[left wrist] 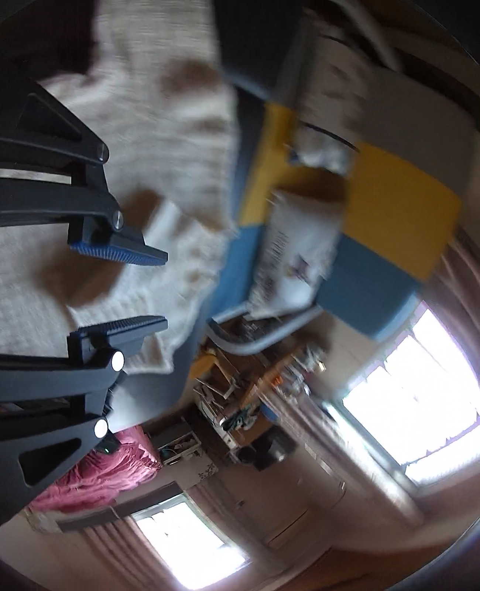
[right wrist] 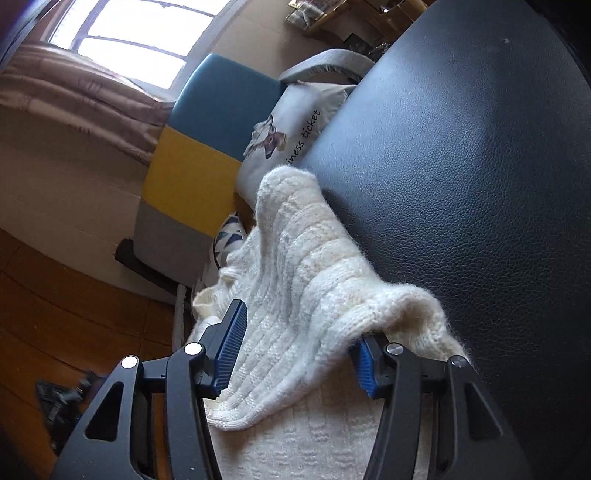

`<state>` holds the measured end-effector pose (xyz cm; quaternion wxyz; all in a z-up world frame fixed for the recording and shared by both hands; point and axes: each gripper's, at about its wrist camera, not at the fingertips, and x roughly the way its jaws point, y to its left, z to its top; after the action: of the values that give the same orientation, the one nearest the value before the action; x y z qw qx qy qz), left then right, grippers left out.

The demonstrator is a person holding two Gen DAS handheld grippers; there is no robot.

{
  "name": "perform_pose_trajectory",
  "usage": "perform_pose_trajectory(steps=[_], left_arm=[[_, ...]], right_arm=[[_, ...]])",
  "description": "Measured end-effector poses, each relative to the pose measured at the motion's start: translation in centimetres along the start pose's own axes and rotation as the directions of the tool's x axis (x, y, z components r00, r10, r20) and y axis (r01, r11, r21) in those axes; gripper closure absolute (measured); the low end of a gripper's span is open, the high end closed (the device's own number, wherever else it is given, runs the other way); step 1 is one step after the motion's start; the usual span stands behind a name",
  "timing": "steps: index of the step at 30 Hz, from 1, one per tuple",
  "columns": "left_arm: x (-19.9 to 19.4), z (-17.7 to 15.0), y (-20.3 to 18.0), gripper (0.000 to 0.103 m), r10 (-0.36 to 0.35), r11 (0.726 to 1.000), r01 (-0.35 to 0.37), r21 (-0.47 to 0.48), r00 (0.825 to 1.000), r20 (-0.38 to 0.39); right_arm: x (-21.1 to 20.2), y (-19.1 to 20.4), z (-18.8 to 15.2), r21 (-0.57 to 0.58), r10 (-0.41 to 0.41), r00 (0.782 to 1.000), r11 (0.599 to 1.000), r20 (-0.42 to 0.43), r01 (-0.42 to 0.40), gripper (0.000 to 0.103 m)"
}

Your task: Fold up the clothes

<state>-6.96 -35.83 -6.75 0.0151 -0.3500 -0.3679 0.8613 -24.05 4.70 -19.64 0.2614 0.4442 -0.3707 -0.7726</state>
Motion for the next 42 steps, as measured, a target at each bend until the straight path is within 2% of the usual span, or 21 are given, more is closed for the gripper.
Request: perform_pose_trajectory(steps=[3, 4, 7, 11, 16, 25, 27, 29, 31, 32, 34, 37, 40, 42], left_arm=[[2.1, -1.6, 3.3, 0.069, -0.042, 0.991, 0.030, -0.133, 0.995, -0.089], [2.7, -2.0, 4.1, 0.068, -0.058, 0.985, 0.041, -0.170, 0.994, -0.096], [4.6, -2.9, 5.6, 0.068, -0.109, 0.958, 0.080, -0.274, 0.989, -0.095], [6.7, -2.3, 5.3, 0.067, -0.141, 0.941, 0.112, -0.321, 0.988, -0.067], [9.0, -0.9, 4.9, 0.067, -0.106, 0.932, 0.074, -0.354, 0.992, -0.071], [10.9, -1.3, 6.5, 0.067, -0.052, 0.892, 0.000, -0.452, 0.994, -0.101], [11.7, -1.0, 6.6, 0.069, -0.021, 0.893, -0.022, -0.450, 0.996, -0.091], [11.7, -0.9, 6.2, 0.095, 0.019, 0.907, -0.046, -0.418, 0.997, -0.068], [11.5, -0.8, 5.5, 0.097, 0.065, 0.926, -0.076, -0.369, 0.997, -0.042], [11.2, -0.7, 5.0, 0.097, 0.090, 0.939, -0.093, -0.331, 0.996, -0.026], [10.0, -0.5, 3.8, 0.098, 0.143, 0.960, -0.133, -0.246, 0.990, 0.022], [7.9, -0.3, 2.1, 0.098, 0.193, 0.975, -0.181, -0.128, 0.976, 0.097], [5.6, 0.3, -0.6, 0.098, 0.216, 0.975, -0.223, 0.021, 0.959, 0.183], [4.4, 1.6, -3.0, 0.098, 0.195, 0.968, -0.227, 0.106, 0.948, 0.250]], right_arm=[[-0.2, 0.1, -0.2, -0.023, -0.017, 1.000, 1.000, -0.005, 0.017, 0.047], [-0.3, 0.2, -0.2, -0.028, -0.021, 1.000, 0.999, -0.007, 0.021, 0.047], [-0.4, 0.2, -0.2, -0.036, -0.026, 1.000, 0.999, -0.014, 0.025, 0.047], [-0.5, -0.1, 0.0, -0.025, -0.020, 1.000, 1.000, -0.017, 0.019, 0.047], [-0.3, -0.1, 0.2, -0.036, -0.027, 0.999, 0.999, -0.021, 0.027, 0.047], [-0.1, 0.1, 0.4, -0.065, -0.041, 0.999, 0.997, -0.020, 0.039, 0.047], [0.1, 0.3, 0.4, -0.081, -0.058, 0.998, 0.995, -0.017, 0.056, 0.047], [0.1, 0.4, 0.4, -0.096, -0.090, 0.996, 0.991, -0.014, 0.088, 0.050], [0.0, 0.5, 0.5, -0.111, -0.121, 0.993, 0.987, -0.011, 0.119, 0.067], [0.0, 0.5, 0.5, -0.119, -0.137, 0.991, 0.984, -0.009, 0.135, 0.079], [0.0, 0.2, 0.6, -0.112, -0.147, 0.989, 0.983, -0.007, 0.145, 0.081], [0.0, 0.0, 0.6, -0.109, -0.156, 0.988, 0.982, -0.007, 0.154, 0.081], [0.1, 0.2, 0.5, -0.117, -0.168, 0.986, 0.979, -0.005, 0.166, 0.081], [0.1, 0.3, 0.6, -0.115, -0.172, 0.985, 0.979, -0.002, 0.170, 0.081]])
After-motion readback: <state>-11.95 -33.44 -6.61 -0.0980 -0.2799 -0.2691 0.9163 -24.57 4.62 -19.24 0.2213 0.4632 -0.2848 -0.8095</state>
